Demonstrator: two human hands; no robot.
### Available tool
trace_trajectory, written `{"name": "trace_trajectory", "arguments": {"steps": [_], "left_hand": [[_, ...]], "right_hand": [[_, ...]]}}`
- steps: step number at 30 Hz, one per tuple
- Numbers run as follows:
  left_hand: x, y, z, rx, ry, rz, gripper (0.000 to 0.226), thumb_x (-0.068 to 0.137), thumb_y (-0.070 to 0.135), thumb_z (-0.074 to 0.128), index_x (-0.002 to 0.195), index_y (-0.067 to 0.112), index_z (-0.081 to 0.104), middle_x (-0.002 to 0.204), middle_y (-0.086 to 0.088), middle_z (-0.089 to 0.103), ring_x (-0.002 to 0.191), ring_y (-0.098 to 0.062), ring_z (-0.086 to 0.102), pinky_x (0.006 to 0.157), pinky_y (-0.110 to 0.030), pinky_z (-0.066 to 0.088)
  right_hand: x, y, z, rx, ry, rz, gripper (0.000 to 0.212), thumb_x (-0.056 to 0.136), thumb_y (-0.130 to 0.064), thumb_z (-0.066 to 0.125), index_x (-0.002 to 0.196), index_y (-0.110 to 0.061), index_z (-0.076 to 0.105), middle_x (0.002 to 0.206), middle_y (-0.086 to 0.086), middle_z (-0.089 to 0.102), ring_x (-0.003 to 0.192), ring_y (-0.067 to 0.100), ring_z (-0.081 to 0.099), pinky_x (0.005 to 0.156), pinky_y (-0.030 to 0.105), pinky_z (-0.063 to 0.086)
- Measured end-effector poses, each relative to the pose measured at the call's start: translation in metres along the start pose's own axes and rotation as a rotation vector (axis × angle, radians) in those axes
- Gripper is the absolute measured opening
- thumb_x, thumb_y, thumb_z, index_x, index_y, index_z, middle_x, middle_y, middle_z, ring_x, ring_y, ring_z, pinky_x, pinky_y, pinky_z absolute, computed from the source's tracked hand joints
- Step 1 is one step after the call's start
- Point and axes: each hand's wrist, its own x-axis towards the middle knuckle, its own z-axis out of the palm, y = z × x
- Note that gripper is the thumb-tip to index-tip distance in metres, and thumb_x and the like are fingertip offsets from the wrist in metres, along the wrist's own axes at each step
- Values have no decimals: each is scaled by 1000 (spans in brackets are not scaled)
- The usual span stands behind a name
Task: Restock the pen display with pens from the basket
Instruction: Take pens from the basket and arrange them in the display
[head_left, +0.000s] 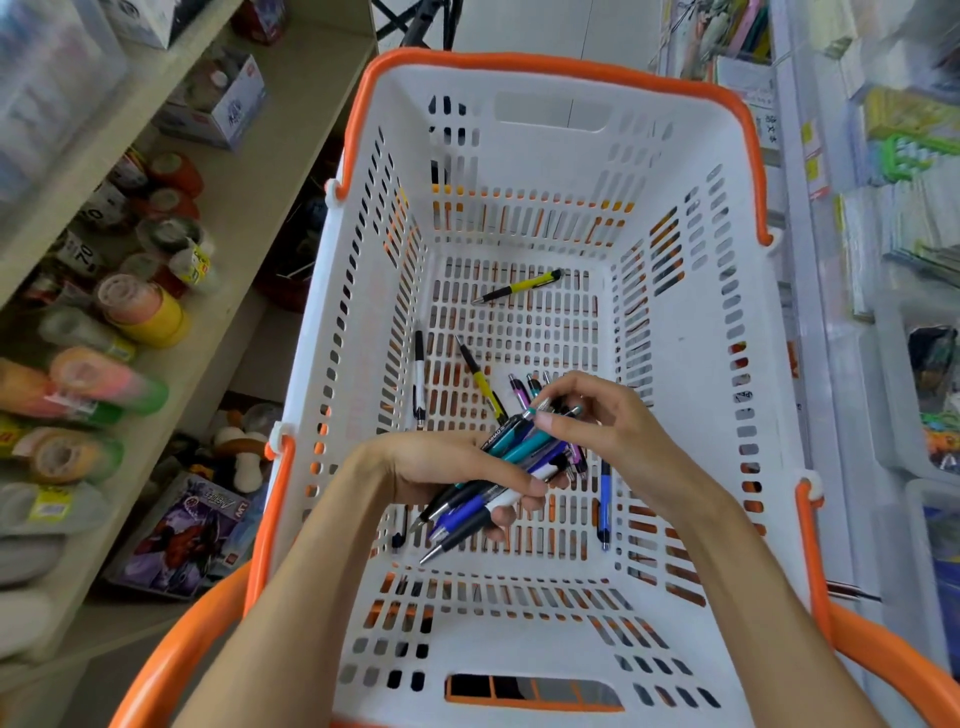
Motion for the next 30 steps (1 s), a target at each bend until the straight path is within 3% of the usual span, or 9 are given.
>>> {"name": "trace_trajectory", "arguments": {"steps": [2,4,8,12,17,21,24,27,30], "left_hand": [[-1,0,-1,31,3,10,6,90,19,60,92,14,60,76,7,63,62,-8,56,70,-25,54],[-1,0,0,55,20,18,10,94,22,58,85,20,61,75,8,62,62,-7,54,70,-24,53],[0,1,2,31,9,27,12,96,24,54,99,12,55,76,7,60,60,-5,52,61,-19,49],[-3,3,1,-22,-63,14,18,97,20,50,111,10,48,74,8,60,56,-4,51,55,-14,48],[-3,1,-2,-10,-63,32,15,95,20,53,107,11,51,76,7,61,56,-3,54,55,-14,49],[-1,-3,-5,30,-69,-20,16,96,22,54,107,10,53,76,7,60,57,-3,52,54,-14,48],[6,-6,-9,-28,116,2,18,96,25,55,105,9,54,78,3,59,59,-5,53,56,-17,50],[18,-6,-6,-431,438,189,25,94,21,56,109,0,56,81,-3,70,64,-11,65,61,-23,56],[24,-6,-5,-680,634,432,29,95,20,55,118,4,61,107,-11,72,93,-17,70,85,-33,57]], "right_hand": [[-1,-1,1,67,-20,23,8,79,-29,69,87,-25,66,89,18,49,98,38,55,89,47,50],[-1,-1,2,93,8,39,4,85,-20,68,88,-21,66,96,9,56,101,30,58,87,40,54],[2,1,1,88,156,67,4,84,-20,67,85,-24,65,108,0,56,95,9,55,82,24,42],[1,-3,2,351,99,88,5,90,-8,57,92,-11,60,88,1,67,81,7,65,68,18,50],[0,-8,-1,414,141,20,9,95,-6,47,93,-10,54,88,-1,73,94,12,68,74,22,51],[3,-7,-13,552,418,-56,12,96,-9,46,90,-15,55,83,-4,70,83,9,64,75,26,43],[4,-10,-16,522,551,-126,3,96,-8,50,97,-10,52,93,1,71,87,12,67,71,22,47],[1,-13,1,496,637,-151,10,90,0,57,88,-7,51,98,9,71,89,20,71,71,21,53],[0,-13,14,456,655,-175,11,84,4,62,84,-3,53,94,6,72,89,20,71,76,23,55]]}}
